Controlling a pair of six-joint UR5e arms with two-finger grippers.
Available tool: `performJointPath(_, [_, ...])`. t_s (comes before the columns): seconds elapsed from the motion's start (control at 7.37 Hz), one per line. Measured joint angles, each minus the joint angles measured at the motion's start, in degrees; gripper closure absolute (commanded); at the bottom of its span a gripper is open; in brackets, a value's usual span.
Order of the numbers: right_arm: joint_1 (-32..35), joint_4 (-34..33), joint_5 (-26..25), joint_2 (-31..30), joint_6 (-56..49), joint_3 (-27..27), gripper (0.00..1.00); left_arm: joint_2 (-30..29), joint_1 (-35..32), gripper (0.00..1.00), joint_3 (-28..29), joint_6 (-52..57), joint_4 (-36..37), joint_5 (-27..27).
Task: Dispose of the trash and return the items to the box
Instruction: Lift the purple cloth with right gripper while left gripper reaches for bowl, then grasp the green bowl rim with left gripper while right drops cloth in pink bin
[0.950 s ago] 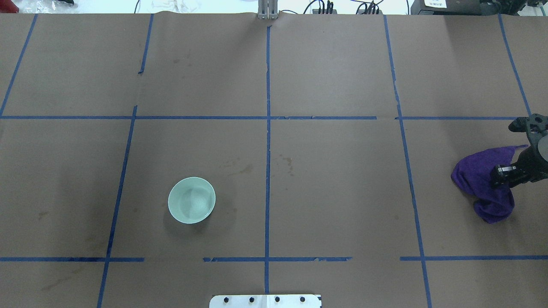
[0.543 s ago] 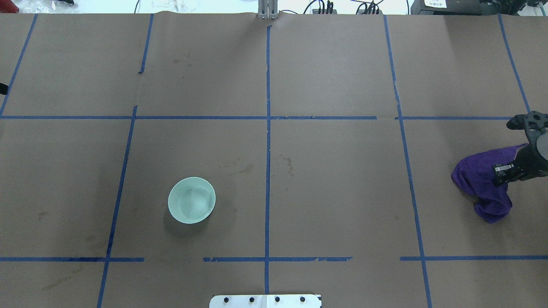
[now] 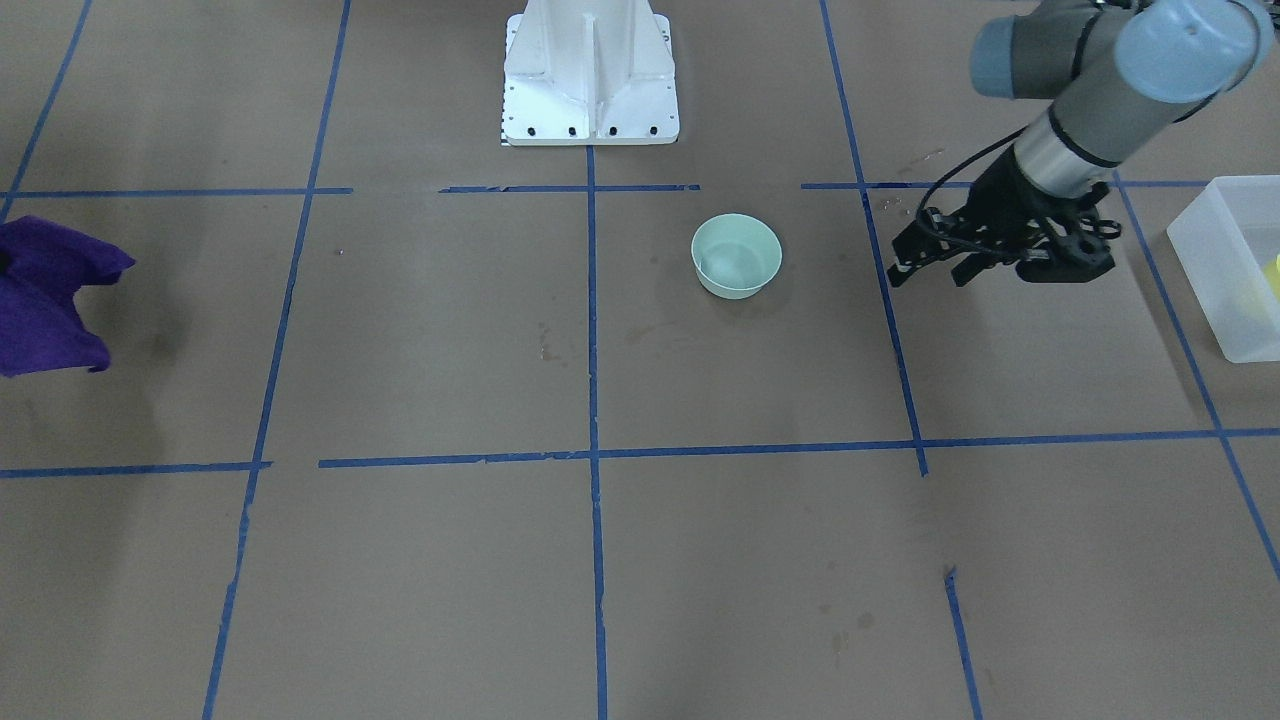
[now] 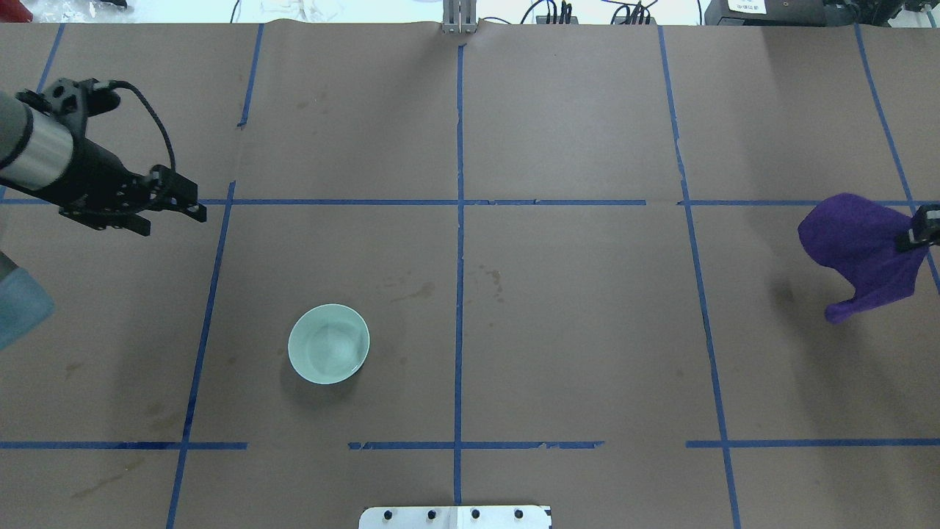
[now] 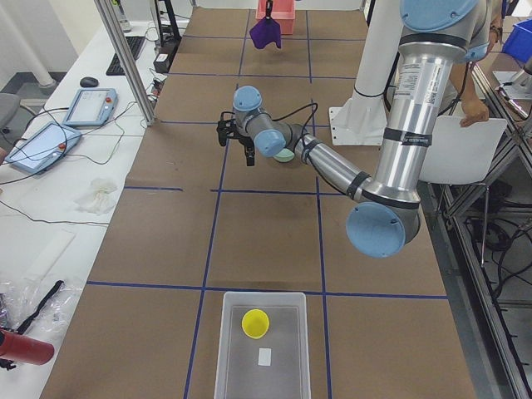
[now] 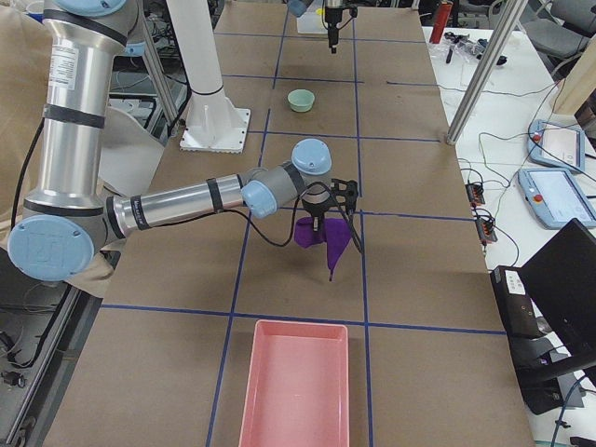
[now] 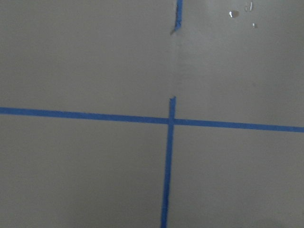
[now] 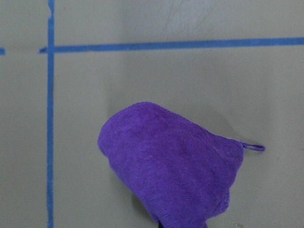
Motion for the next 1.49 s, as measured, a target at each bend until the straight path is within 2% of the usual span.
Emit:
performJointPath(0.27, [8.5,-0.8,1.7,-1.9,-5.4,0.4,1.0,-1.8,6.7,0.08,0.1,-5.9,0.0,4.6])
performJointPath(0.41, [14.1,-4.0,1.4,-2.9,-13.6,-0.5,1.0,-2.2,8.6,0.08,0.3,-7.5,0.0,5.8])
performJointPath(0.68, [26.1,-16.5,-2.1,-2.8,-35.6,-1.9,1.0,-2.7,10.9,0.08,0.5,-8.5,0.2,6.7])
performJointPath(0.81, [29.8,-20.9,-4.8,-1.8,-44.2,-3.6,1.0,-3.1,12.1,0.08,0.5,-8.6,0.3,7.2])
performJointPath(1.09, [32.6,-23.3,-7.0,-0.3,-53.8,-11.3,1.0,-3.3,14.9,0.08,0.7,-9.0,0.5,9.3])
performJointPath(1.36, [32.9,-20.6,-7.3,0.3,-57.0,-19.2,1.0,-3.5,17.9,0.1,1.5,-10.2,0.5,11.5])
performJointPath(1.49, [32.8,-17.2,-7.3,0.3,-57.4,-23.3,0.64,-3.9,19.5,0.16,2.9,-10.9,0.5,13.0])
